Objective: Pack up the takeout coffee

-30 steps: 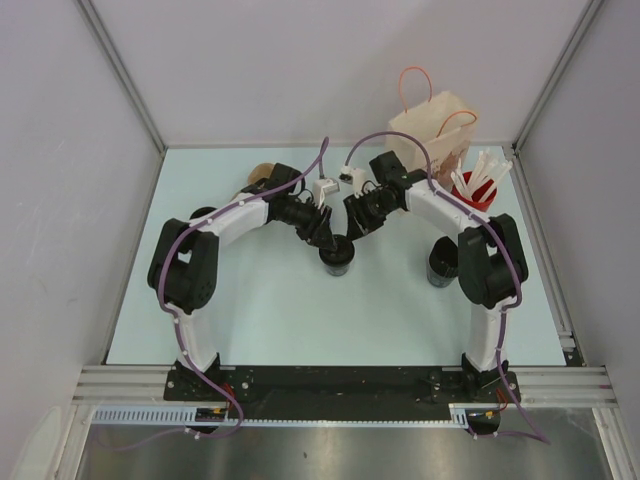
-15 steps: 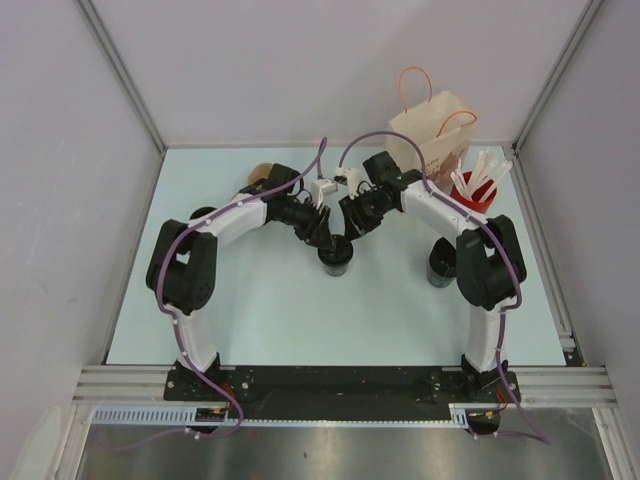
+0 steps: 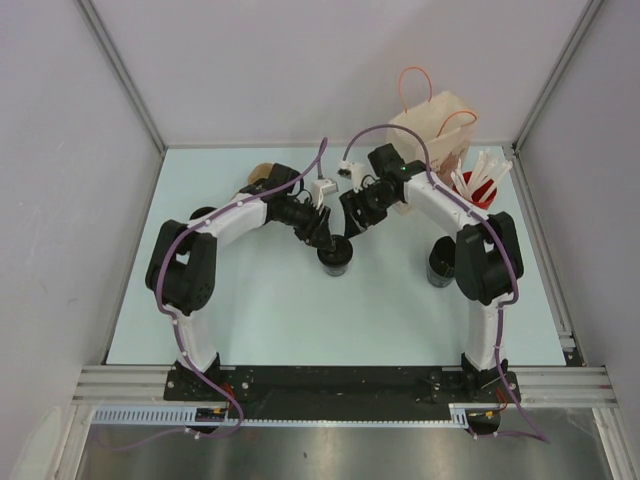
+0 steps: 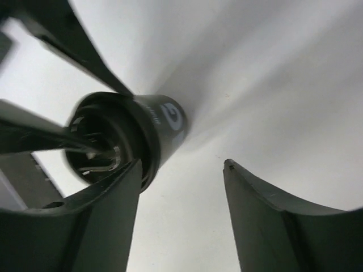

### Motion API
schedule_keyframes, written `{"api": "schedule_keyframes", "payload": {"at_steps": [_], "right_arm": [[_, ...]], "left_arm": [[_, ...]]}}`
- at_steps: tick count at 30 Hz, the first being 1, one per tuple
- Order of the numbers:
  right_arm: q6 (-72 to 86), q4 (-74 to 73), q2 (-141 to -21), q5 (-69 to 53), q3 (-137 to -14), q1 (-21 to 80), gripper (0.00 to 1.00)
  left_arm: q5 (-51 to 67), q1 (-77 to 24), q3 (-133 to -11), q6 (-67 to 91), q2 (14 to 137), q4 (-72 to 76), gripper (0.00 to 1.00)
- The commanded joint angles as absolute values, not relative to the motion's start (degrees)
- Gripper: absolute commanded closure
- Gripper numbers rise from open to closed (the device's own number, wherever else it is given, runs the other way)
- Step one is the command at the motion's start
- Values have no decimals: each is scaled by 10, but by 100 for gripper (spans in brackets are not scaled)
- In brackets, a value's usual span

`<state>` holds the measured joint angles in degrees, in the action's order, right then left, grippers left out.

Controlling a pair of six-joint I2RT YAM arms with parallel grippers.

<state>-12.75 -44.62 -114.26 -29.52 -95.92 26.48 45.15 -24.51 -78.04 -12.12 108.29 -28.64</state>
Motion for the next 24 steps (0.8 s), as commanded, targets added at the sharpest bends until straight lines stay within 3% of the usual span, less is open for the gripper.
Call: {"api": "schedule_keyframes", "payload": {"at_steps": [1,6,24], "right_arm": [[-106,-464,-1129,-423,-1021,228,33],[-96,-453,-1118,-461,-992,223,30],[-75,-406,-1101,-483,-902,222,27]], "left_arm": [[272,-243,-733,-196,1134,-355,52],[305,-234,-737,-187,1131,-350,51],[410,-208,-813,-175,1142,-381,29]]}}
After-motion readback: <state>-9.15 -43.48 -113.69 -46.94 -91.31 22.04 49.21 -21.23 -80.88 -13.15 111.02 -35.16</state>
